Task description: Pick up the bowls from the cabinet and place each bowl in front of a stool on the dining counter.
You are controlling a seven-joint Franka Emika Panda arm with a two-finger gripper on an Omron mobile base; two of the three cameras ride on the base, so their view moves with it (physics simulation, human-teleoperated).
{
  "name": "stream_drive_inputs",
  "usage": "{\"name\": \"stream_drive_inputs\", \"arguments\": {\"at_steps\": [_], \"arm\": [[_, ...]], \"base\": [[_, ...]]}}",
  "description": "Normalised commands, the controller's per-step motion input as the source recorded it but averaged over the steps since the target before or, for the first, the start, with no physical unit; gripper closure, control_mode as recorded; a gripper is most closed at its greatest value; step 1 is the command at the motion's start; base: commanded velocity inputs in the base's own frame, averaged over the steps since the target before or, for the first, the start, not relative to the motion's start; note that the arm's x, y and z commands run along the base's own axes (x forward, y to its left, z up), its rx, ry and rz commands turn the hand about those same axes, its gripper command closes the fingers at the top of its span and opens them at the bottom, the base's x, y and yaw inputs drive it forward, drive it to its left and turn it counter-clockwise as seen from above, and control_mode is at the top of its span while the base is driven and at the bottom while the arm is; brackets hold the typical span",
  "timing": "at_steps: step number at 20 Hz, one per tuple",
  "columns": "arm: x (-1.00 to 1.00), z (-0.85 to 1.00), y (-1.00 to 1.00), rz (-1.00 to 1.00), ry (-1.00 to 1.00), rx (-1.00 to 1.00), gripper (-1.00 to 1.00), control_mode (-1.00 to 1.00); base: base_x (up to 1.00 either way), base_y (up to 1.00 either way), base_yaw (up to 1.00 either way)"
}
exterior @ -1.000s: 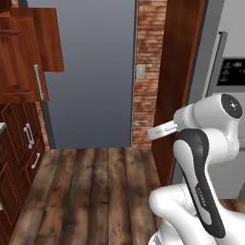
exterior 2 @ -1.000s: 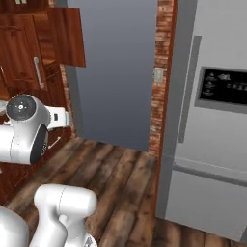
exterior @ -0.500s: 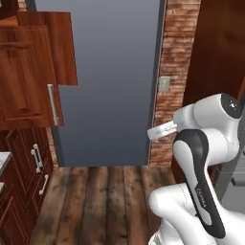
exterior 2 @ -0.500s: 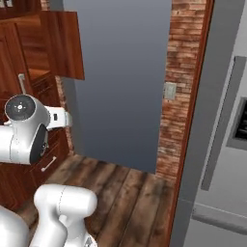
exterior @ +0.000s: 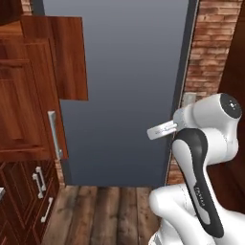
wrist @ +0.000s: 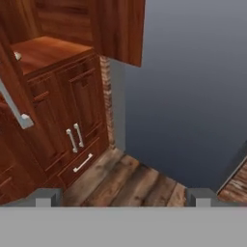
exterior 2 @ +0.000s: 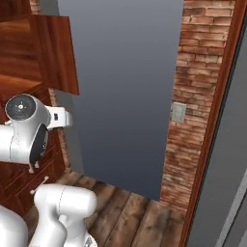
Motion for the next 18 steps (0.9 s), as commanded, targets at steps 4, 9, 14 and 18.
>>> {"name": "stream_drive_inputs", "arguments": {"at_steps": [4,9,14,18], "arm": [[0.0,0.0,0.0,0.0,0.0,0.0,-1.0,1.0],[0.0,0.0,0.0,0.0,0.0,0.0,-1.0,1.0],[0.0,0.0,0.0,0.0,0.0,0.0,-1.0,1.0],[0.0,0.0,0.0,0.0,0.0,0.0,-1.0,1.0]], "base": [[0.95,0.02,0.29],[0.96,0.34,0.33],[0.66,0.46,0.36],[0.29,0.5,0.32]]}}
